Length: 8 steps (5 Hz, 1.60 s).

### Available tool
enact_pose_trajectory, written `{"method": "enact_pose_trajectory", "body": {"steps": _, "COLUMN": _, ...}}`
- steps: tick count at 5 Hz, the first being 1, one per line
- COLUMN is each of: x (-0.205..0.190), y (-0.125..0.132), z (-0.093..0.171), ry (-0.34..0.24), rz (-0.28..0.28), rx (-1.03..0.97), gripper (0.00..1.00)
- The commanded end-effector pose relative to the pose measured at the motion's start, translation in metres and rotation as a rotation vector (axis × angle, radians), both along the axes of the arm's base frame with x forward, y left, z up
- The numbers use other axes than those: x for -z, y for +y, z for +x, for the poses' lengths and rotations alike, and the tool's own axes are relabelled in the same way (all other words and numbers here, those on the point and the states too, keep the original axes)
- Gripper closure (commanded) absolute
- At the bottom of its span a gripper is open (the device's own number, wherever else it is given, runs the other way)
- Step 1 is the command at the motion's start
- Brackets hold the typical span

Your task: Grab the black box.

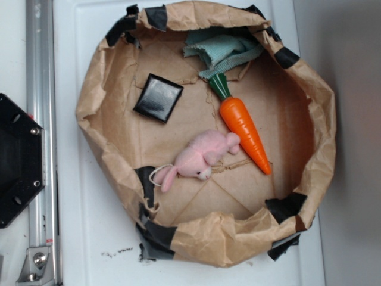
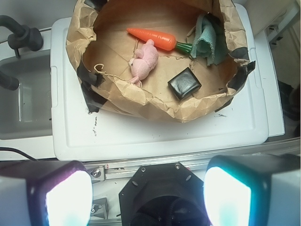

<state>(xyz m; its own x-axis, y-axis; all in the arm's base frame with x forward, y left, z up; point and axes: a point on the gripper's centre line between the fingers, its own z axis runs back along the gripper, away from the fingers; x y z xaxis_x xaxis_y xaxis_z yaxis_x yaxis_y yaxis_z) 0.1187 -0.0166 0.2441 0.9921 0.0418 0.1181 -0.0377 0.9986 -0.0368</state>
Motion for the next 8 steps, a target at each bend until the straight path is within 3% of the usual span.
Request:
{"method": "enact_pose_trajectory", "body": {"steps": 1, "x": 0.0, "y": 0.0, "z": 0.0, "ry": 0.0, "rz": 0.0, "rx": 0.0, "gripper": 0.0}}
{"method": "enact_pose_trajectory", "body": {"steps": 2, "x": -0.002, "y": -0.004, "z": 0.039, "ry": -0.028, "rz": 0.034, "rx": -0.025, "gripper": 0.0}}
{"method": "enact_pose_trajectory", "body": {"steps": 4, "x": 0.031, "y": 0.015, "z": 0.103, "ry": 0.035, "rz": 0.125, "rx": 0.004, "gripper": 0.0}}
{"method": "enact_pose_trajectory", "body": {"steps": 5, "x": 0.057, "y": 0.033, "z": 0.125, "ry": 0.063, "rz": 0.108, "rx": 0.256, "gripper": 0.0}}
{"method": "enact_pose_trajectory", "body": {"steps": 6, "x": 0.069, "y": 0.046, "z": 0.127, "ry": 0.02, "rz": 0.054, "rx": 0.507, "gripper": 0.0}}
{"method": "enact_pose_trajectory", "body": {"steps": 7, "x": 0.099, "y": 0.054, "z": 0.122, "ry": 0.003, "rz": 0.038, "rx": 0.6, "gripper": 0.0}}
{"method": "enact_pose_trajectory", "body": {"steps": 8, "x": 0.132, "y": 0.052, "z": 0.117, "ry": 0.08, "rz": 0.089, "rx": 0.624, "gripper": 0.0}}
